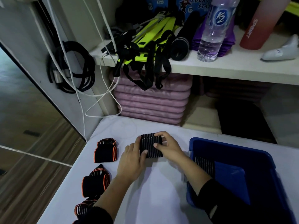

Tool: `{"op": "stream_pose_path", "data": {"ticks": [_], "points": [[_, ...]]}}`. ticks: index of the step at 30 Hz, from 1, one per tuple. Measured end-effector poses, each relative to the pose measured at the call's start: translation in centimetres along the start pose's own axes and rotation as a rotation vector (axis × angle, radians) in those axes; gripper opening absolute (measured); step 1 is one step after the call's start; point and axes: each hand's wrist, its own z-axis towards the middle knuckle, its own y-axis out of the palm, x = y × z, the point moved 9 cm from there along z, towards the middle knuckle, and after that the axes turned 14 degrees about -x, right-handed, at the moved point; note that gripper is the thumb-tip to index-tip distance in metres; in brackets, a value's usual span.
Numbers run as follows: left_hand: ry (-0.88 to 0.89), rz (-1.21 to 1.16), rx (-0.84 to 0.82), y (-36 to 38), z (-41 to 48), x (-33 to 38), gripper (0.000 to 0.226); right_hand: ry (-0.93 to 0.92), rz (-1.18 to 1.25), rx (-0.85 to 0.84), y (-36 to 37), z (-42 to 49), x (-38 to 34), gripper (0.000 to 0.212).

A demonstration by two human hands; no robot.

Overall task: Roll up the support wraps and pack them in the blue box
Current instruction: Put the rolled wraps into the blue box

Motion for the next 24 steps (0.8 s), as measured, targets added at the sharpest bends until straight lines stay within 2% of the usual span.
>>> {"op": "stream_pose_path", "data": {"ticks": [5, 10, 13, 18, 24], "points": [[0.147, 0.142, 0.030, -0.9, -1.7, 5.8, 0.066, -0.109, 0.053, 0.131, -7.0, -6.5, -2.6, 0.028], [0.312, 0.136, -0.104, 1.6, -3.4, 11.8, 0.051, -0.058, 0.172, 0.308, -12.4, -13.6, 0.4, 0.027], [0.369, 0.133, -0.198, 3.7, -4.1, 14.2, 0.049, 0.005, 0.128, 0.386, -13.8, -16.8, 3.6, 0.026], [0.366, 0.215, -0.296, 6.1, -4.4, 14.9, 0.054, 0.141, 0.053, 0.399, -13.2, -18.5, 7.8, 0.029], [0.341, 0.229, -0.333, 7.0, -4.3, 14.6, 0.053, 0.194, -0.007, 0.299, -11.0, -16.5, 9.5, 0.027]]}}
